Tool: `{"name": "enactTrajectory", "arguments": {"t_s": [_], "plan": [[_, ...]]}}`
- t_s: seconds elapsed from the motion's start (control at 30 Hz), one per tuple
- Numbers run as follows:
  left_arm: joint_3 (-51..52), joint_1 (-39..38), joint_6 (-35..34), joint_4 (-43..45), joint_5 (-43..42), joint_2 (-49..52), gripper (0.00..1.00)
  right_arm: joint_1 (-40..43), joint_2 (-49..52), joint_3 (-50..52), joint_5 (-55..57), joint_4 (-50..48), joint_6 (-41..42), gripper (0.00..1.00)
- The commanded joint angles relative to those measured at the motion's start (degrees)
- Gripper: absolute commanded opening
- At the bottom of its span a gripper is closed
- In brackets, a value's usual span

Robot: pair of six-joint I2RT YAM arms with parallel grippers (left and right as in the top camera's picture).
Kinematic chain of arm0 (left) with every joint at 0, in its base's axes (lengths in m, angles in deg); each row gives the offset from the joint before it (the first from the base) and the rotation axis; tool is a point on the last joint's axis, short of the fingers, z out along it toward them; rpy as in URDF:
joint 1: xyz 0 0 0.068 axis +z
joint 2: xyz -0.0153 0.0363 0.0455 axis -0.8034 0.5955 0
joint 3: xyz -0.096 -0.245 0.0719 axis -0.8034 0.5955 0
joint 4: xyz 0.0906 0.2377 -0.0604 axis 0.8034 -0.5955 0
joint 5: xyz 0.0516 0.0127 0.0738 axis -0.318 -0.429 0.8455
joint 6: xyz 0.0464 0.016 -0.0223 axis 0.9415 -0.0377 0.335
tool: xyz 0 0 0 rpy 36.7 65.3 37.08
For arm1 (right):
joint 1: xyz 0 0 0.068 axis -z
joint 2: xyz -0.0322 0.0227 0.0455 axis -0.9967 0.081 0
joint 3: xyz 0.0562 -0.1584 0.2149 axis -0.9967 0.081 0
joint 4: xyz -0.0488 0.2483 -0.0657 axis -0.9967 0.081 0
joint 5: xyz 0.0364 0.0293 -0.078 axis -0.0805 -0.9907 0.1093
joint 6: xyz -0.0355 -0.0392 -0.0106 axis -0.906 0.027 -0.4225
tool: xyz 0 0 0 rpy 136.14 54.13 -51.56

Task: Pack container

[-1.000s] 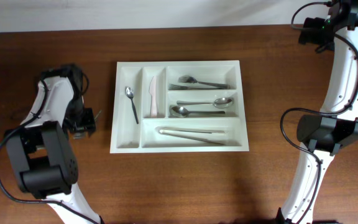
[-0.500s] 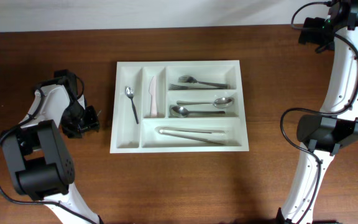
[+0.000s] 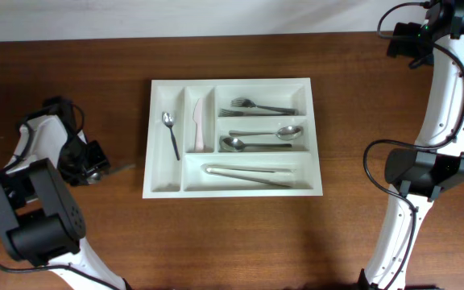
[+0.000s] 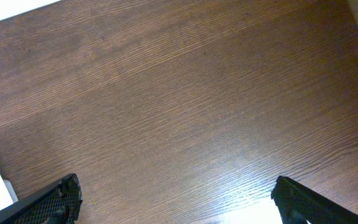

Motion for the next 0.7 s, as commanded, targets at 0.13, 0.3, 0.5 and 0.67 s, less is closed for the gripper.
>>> {"name": "enactTrajectory", "arguments": {"t_s": [0.13,0.3,0.5,0.67], "plan": [[0.44,0.50,-1.14,2.21,-1.88,-2.69,0.53,-0.22,-0.22,0.31,0.11,0.02,0.28,0.99],[0.44,0.81,-1.57,2.45,-1.88,-2.69,0.53,-0.22,-0.22,0.31,0.11,0.02,0.28,0.99],[0.44,4.26,-1.97,2.67,-1.88,-2.69,0.53,-0.22,-0.22,0.31,0.11,0.02,0.28,0.99],[0.44,5.90,-1.95,2.73,-2.36,-2.69,0.53,-0.22,-0.22,0.31,0.11,0.02,0.28,0.99]]}}
